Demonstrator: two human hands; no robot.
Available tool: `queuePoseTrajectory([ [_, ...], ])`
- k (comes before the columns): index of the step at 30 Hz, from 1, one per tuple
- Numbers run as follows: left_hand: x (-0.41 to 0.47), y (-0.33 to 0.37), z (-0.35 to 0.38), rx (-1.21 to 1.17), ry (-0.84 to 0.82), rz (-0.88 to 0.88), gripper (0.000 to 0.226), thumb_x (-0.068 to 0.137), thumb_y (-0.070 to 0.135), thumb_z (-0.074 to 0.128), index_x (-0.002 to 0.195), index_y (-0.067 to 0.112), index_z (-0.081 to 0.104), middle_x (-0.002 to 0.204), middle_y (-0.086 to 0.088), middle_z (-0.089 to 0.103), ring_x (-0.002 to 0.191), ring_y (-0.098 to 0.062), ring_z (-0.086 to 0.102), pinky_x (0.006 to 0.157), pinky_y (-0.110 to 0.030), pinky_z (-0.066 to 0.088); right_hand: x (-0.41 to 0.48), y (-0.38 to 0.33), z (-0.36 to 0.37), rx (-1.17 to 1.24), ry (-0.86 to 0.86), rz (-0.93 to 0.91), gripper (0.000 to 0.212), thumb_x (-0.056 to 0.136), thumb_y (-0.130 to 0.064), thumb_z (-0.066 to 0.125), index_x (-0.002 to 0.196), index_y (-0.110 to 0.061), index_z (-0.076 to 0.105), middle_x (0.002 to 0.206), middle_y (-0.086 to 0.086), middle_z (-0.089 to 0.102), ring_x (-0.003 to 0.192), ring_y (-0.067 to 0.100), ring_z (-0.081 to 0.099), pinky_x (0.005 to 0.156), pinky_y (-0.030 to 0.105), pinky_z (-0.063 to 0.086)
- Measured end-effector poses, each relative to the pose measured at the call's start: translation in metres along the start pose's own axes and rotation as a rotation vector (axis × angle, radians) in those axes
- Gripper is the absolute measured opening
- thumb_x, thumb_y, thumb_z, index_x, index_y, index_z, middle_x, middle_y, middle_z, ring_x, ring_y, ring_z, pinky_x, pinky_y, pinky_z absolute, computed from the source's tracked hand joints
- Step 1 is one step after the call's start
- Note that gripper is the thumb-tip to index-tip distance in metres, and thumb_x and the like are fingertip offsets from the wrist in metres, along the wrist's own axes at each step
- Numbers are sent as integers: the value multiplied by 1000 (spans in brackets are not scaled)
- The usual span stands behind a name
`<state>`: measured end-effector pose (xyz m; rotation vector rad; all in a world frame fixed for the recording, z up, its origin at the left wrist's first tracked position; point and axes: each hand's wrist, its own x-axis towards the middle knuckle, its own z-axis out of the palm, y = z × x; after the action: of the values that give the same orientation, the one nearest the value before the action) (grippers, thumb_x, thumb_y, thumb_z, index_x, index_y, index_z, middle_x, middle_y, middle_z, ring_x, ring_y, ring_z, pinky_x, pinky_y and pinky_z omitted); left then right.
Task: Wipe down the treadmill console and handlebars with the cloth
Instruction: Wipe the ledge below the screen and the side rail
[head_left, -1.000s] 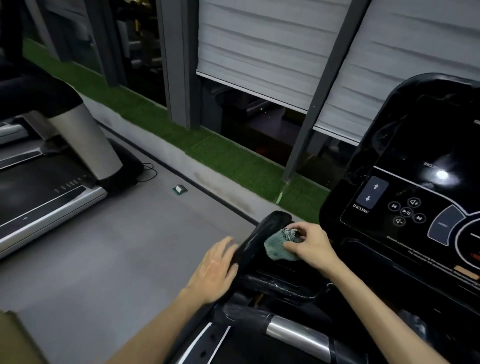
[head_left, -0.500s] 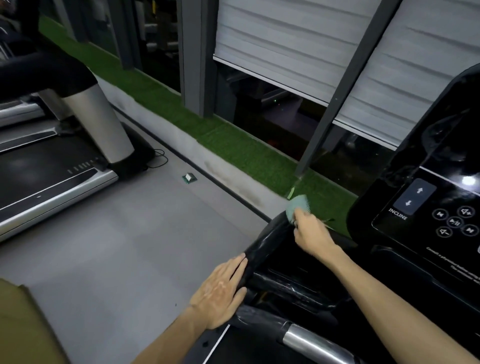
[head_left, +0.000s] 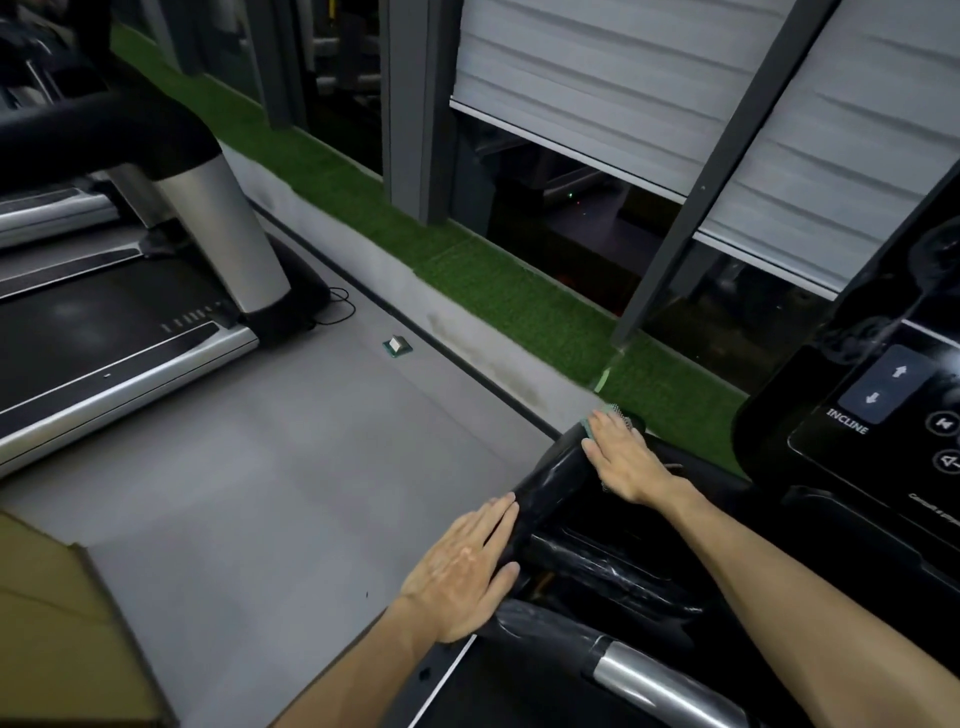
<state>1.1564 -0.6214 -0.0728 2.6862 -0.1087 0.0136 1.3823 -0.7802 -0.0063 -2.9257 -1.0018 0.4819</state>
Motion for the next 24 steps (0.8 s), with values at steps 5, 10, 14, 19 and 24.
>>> queuePoseTrajectory([
  [5, -2, 2, -3, 26, -3, -12, 67, 103, 47, 18, 157, 17, -8, 164, 5, -14, 150, -8, -13, 121, -24, -8, -13, -21, 13, 27, -3, -90, 51, 106, -31, 21, 153, -11, 14, 162, 2, 5, 148, 14, -2, 117, 32, -4],
  [10, -12, 8, -10, 48, -35, -38, 72, 96, 53, 3, 155, 15, -11, 158, 6, -23, 148, -8, -18, 115, -19, -17, -39, -61, 31, -63, -51, -280, 52, 106, -27, 21, 153, -11, 6, 161, 3, -2, 148, 13, -7, 111, 23, -14],
  [14, -21, 11, -9, 37, -22, -57, 76, 87, 60, -15, 149, 17, -16, 155, 6, -22, 145, -8, -21, 119, -25, -15, -63, -79, 40, -24, -95, -454, 54, 105, -21, 27, 153, -8, 4, 161, 4, -4, 148, 13, -7, 105, 13, -20],
  [19, -28, 9, -2, 34, 26, -78, 80, 89, 60, -14, 156, 16, -5, 162, 6, -12, 150, -9, -11, 124, -32, -1, -39, -47, 24, -19, -147, -400, 52, 106, -27, 23, 154, -17, 6, 162, -2, -2, 147, 7, -5, 114, 26, -7],
  [24, -26, 9, -1, 24, 45, -94, 73, 94, 56, -3, 157, 18, -6, 164, 7, -12, 150, -4, -13, 123, -26, -6, 8, 1, 9, 38, -117, -97, 48, 106, -31, 23, 153, -26, 18, 162, -1, -5, 148, 13, -9, 117, 43, -3],
])
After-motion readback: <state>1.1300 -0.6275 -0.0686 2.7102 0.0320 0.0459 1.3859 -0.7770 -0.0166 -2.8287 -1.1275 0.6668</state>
